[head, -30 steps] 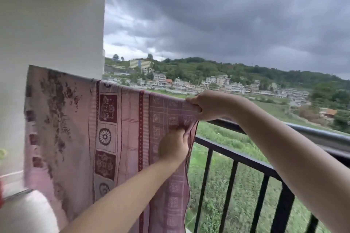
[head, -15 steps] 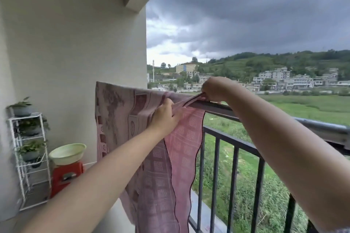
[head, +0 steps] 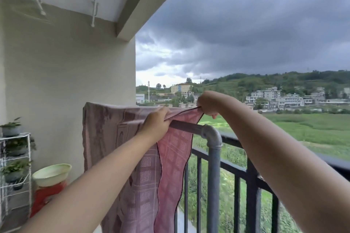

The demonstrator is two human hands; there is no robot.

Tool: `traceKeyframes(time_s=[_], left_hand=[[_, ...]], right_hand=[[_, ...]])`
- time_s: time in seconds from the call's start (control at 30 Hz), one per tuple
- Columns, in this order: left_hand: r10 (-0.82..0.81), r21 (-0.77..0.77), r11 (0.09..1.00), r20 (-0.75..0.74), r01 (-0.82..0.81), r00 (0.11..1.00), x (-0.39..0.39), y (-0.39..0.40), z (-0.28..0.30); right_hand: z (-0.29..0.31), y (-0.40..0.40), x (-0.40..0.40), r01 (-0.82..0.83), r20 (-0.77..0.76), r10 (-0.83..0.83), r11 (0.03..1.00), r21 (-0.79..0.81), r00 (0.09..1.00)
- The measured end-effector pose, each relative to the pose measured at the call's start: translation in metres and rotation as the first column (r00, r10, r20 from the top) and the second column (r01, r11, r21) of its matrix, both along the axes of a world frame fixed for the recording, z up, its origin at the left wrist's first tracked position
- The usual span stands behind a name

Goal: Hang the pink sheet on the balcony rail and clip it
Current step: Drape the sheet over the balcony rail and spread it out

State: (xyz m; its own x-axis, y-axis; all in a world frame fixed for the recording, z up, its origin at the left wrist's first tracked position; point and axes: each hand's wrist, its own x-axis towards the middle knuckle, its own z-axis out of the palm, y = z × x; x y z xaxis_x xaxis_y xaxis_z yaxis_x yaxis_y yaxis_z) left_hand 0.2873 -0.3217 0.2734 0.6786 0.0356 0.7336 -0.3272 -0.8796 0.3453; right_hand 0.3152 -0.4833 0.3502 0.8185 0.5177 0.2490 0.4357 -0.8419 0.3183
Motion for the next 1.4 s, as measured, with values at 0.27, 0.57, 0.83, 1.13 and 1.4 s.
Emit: traceKeyframes(time_s=[0.27, 0.57, 0.83, 1.13, 1.4], left_hand=[[0.095, -0.010, 0.995, 0.098, -0.094, 0.991, -0.049, -0.070, -0.035], [0.212, 0.282, 0.936, 0.024, -0.210, 0.977, -0.085, -0.096, -0.052], [0.252, 0.441, 0.886, -0.194, -0.145, 0.948, -0.110, -0.096, -0.095], [0.152, 0.121, 0.985, -0.250, -0.125, 0.956, -0.110, -0.081, -0.106], [0.451, 0.317, 0.870, -0.204, -0.377, 0.869, -0.105, -0.031, -0.141]], right_hand=[[-0.046, -0.075, -0.030, -0.170, 0.158, 0.177, 0.984, -0.057, 0.972], [-0.077, -0.104, -0.046, -0.270, 0.262, 0.246, 0.961, 0.057, 0.933], [-0.114, -0.092, -0.052, -0.329, 0.319, 0.231, 0.897, 0.297, 0.919], [-0.138, -0.067, -0.044, -0.284, 0.119, 0.316, 0.554, 0.783, 0.941], [-0.193, -0.060, -0.053, -0.441, 0.387, 0.215, 0.503, 0.743, 0.897]])
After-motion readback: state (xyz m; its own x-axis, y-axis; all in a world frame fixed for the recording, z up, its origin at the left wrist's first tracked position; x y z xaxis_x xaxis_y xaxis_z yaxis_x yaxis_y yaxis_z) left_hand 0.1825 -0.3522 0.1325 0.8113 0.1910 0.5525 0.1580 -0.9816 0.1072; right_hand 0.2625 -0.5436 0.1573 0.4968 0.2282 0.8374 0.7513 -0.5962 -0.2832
